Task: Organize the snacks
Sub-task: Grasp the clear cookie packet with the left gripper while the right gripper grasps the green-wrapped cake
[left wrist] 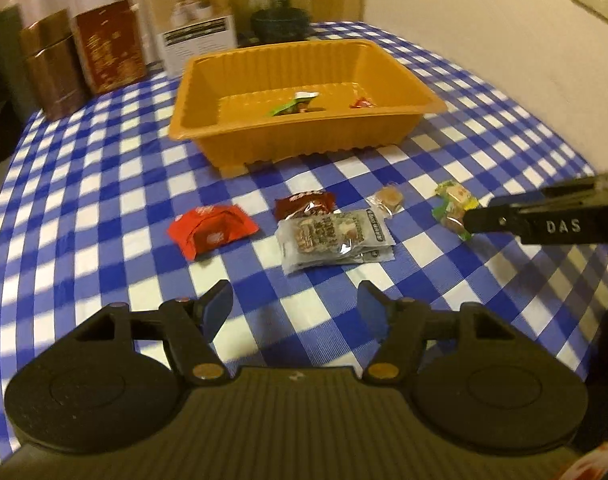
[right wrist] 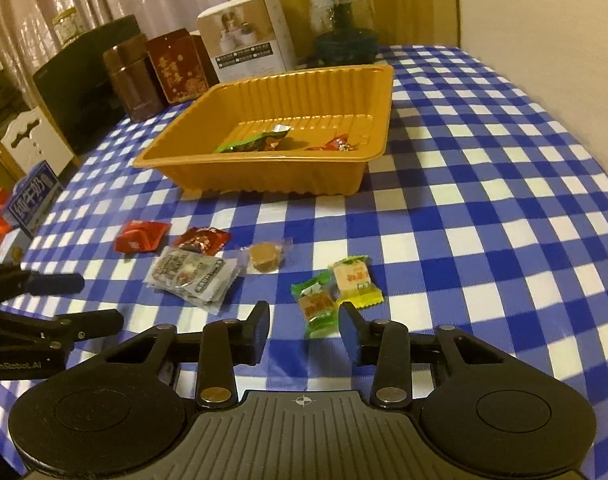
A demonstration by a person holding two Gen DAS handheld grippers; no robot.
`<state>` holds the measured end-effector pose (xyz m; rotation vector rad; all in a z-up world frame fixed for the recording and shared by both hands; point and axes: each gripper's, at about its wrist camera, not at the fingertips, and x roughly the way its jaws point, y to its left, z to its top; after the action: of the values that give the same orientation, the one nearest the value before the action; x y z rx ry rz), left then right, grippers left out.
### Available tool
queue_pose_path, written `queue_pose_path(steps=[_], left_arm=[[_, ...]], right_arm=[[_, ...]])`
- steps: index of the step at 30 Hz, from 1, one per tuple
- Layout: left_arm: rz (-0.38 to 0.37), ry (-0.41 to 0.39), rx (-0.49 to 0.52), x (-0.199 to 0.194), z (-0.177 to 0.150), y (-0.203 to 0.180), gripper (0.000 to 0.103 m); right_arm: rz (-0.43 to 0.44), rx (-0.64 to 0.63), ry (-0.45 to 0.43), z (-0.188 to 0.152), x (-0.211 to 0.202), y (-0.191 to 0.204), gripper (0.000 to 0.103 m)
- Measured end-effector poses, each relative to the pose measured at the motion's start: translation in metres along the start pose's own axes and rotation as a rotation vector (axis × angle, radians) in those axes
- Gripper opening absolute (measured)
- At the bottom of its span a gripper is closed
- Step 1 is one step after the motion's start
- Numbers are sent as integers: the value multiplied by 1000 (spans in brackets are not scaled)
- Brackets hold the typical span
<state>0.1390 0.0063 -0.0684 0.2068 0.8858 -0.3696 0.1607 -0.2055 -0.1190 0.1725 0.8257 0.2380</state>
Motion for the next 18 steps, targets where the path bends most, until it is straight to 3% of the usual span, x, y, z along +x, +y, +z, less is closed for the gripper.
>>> queue_pose_path(steps=[12,14,18], left_arm=[[-152,-26,359,34,27,-12,66],[-169,-21,433,40,30,-17,66],[-217,0,527,54,32,-23,66]], right_arm=[[-10,-70,50,-1,25,0,35],[-14,-73,52,-2,25,0,27],[-5,-45,53,-4,22,-1,26]])
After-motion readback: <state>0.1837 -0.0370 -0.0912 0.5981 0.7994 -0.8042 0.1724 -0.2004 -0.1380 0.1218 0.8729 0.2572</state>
